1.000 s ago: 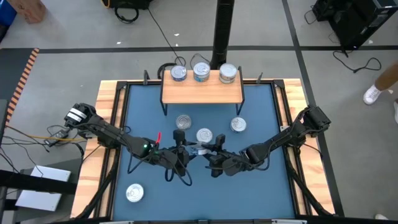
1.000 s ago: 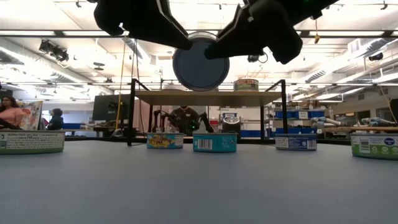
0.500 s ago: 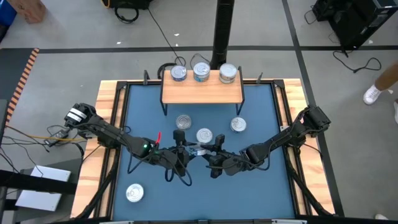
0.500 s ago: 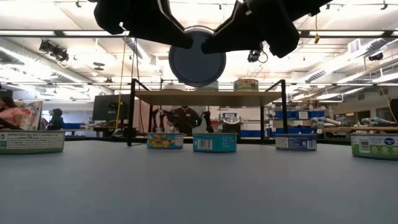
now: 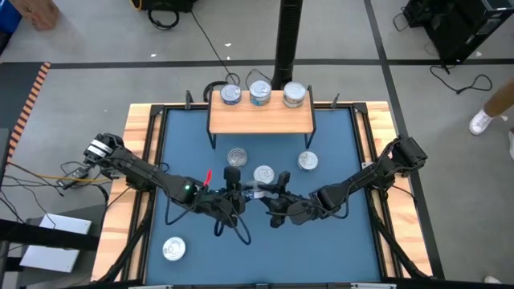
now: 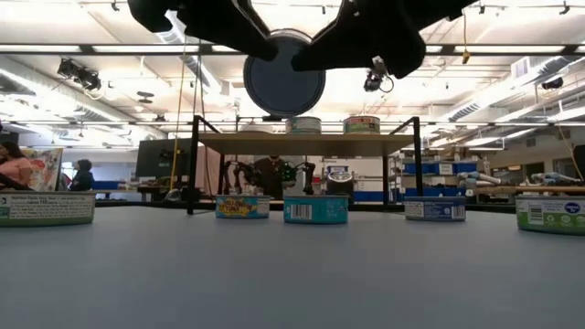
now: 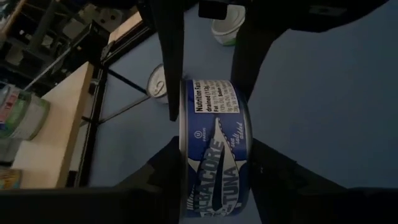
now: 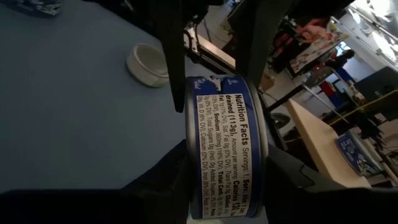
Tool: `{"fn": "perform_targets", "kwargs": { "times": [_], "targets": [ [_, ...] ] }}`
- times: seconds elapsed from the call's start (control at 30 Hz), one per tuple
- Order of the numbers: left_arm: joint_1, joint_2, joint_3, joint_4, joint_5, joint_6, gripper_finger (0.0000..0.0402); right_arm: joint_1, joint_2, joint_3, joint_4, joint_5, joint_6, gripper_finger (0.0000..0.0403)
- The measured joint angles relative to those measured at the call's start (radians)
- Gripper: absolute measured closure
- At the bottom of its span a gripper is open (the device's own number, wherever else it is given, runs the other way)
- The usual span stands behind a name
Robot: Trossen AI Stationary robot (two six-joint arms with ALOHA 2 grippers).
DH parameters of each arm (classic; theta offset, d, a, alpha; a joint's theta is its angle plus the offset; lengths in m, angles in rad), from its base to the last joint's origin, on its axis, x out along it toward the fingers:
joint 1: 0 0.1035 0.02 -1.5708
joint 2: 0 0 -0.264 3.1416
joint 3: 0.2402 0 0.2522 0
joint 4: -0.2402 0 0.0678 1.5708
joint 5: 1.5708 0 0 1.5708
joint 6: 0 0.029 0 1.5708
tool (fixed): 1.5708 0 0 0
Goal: Stack canned seafood by type on shelf
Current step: Stack the blue tuna can on top of the blue tuna can on the shelf
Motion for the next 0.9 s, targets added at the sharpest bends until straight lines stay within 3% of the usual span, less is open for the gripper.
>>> {"fn": "perform_targets", "kwargs": {
  "times": [0.27,0.43,0.6,0.83,0.9],
  "targets": [
    [0.005,0.000,0.093,-0.142,-0.127,0.104,0.0252,0.032,0.000,-0.002,0.008,0.163,0.006,0.0111],
    [0.033,-0.004,0.168,-0.245,-0.194,0.102,0.0252,0.072,0.004,-0.005,-0.006,0.181,0.017,0.0102],
    [0.059,-0.005,0.208,-0.343,-0.191,0.100,0.0252,0.089,0.002,-0.005,-0.006,0.192,0.053,0.0172],
    [0.162,-0.054,0.216,-0.409,-0.226,0.100,0.0252,0.080,0.002,-0.016,-0.058,0.169,0.115,0.0371],
    [0.206,-0.071,0.216,-0.438,-0.257,0.105,0.0252,0.078,0.002,-0.018,-0.082,0.163,0.131,0.0390]
  ]
}}
